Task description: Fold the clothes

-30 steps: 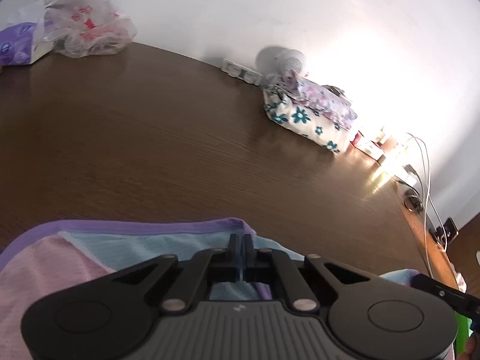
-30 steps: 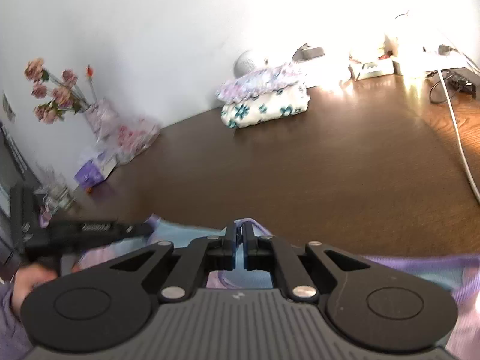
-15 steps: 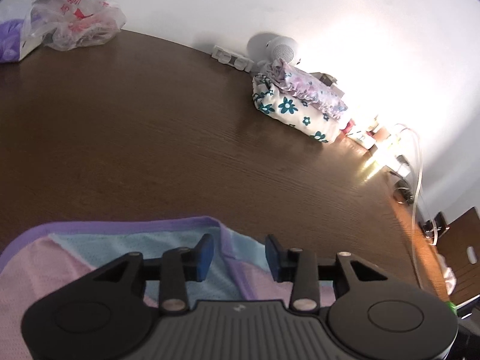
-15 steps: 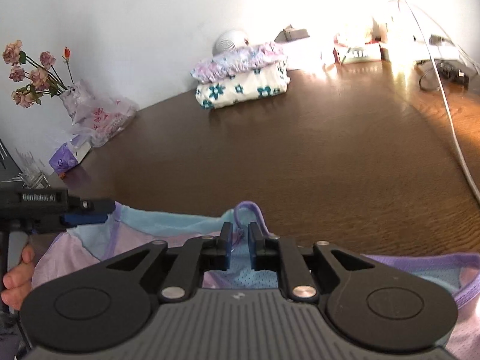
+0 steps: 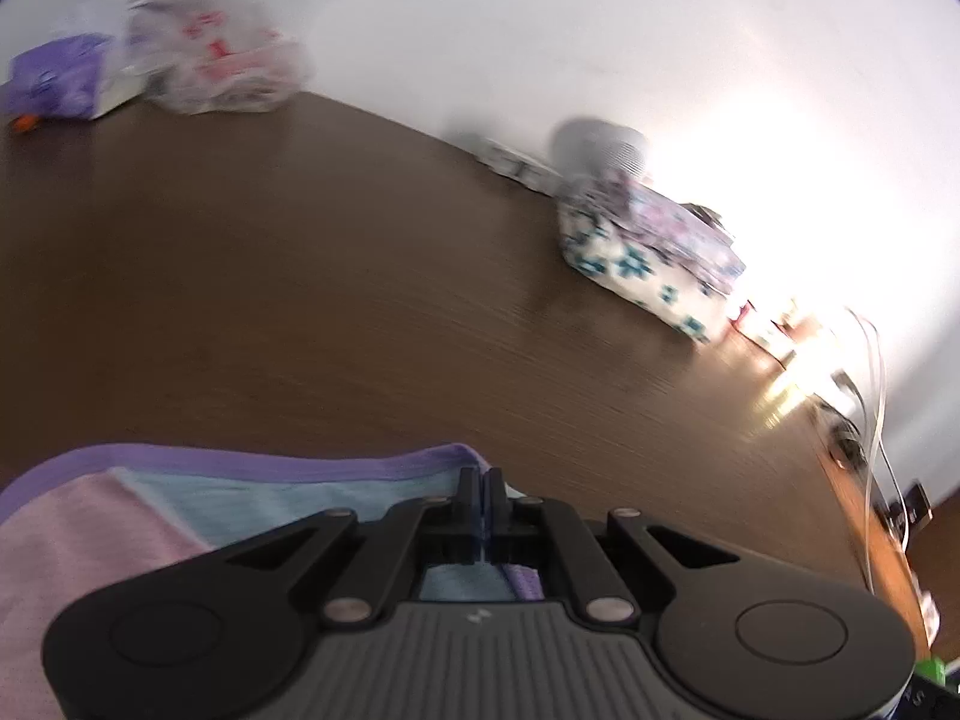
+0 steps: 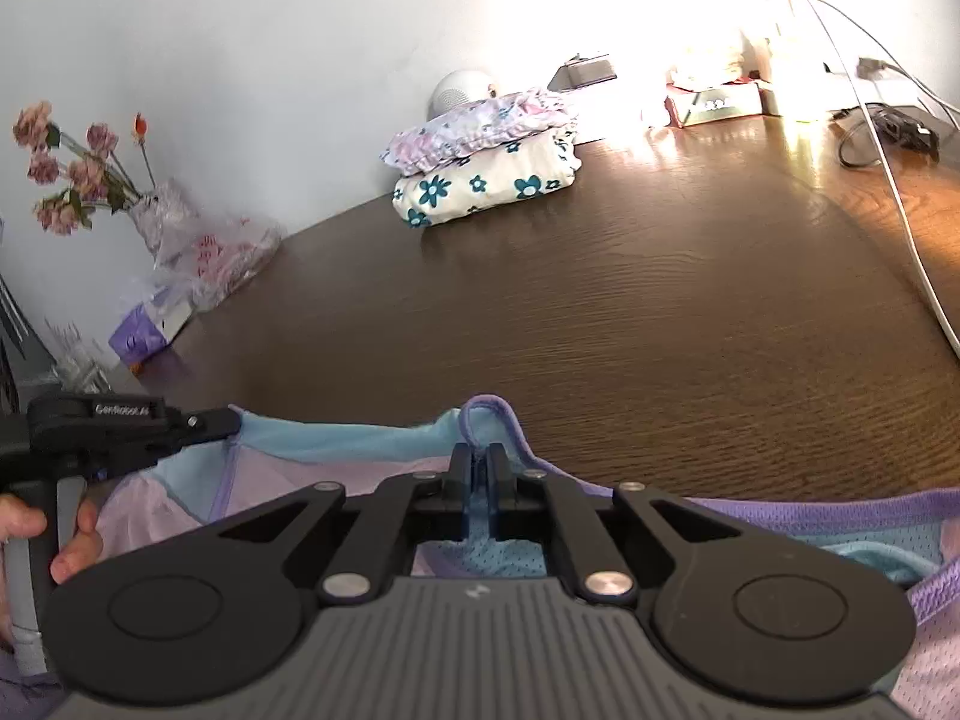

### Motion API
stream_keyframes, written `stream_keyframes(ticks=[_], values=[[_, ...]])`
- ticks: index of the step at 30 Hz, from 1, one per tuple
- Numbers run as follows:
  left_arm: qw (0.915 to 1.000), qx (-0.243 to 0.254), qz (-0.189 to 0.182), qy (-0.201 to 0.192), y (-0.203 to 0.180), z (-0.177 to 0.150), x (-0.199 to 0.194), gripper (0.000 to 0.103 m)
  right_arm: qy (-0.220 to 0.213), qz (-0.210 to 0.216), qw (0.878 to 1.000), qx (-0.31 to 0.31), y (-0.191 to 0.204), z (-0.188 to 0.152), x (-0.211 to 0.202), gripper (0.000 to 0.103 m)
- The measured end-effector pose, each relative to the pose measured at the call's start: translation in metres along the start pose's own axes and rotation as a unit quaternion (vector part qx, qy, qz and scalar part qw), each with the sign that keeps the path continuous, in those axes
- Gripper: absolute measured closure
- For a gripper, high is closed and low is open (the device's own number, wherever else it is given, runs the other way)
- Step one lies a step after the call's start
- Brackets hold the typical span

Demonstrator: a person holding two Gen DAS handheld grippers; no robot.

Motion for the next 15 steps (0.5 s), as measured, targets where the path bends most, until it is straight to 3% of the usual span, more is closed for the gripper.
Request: stream_keyframes(ticks=[4,6,10,12,15], values=[[0.9994,-0.005,0.012,-0.032,0.004,0.004,-0.011,0.103,-0.003,0.001,1.000,0.000,-0.001,0.000,0.000,0.097],[0.9986,-0.005,0.015,-0.050,0.004,0.007,-0.018,0.095,-0.009,-0.011,1.000,-0.005,0.000,0.002,-0.005,0.095],[0.9995,0.023,-0.006,-0.020,0.004,0.009,-0.047,0.085,-0.016,-0.030,0.999,-0.019,0.007,0.017,-0.031,0.093],[0.9978,0.062,-0.023,0.000,0.002,0.005,-0.066,0.063,-0.017,-0.035,0.999,-0.033,0.012,0.024,-0.047,0.093],[0.9933,0.098,-0.051,0.032,-0.002,-0.022,-0.090,0.056,0.010,-0.005,0.997,-0.071,0.022,0.018,-0.069,0.085]])
Point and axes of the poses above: each gripper's, at about its wrist camera, not at the fingertips, and x roughly the way its jaws point, y to its left, z to its top, the point moved 2 cm from there along x, roughly the way its jaws point, and after that the axes turned 10 degrees about -y, right-handed, at the moved point
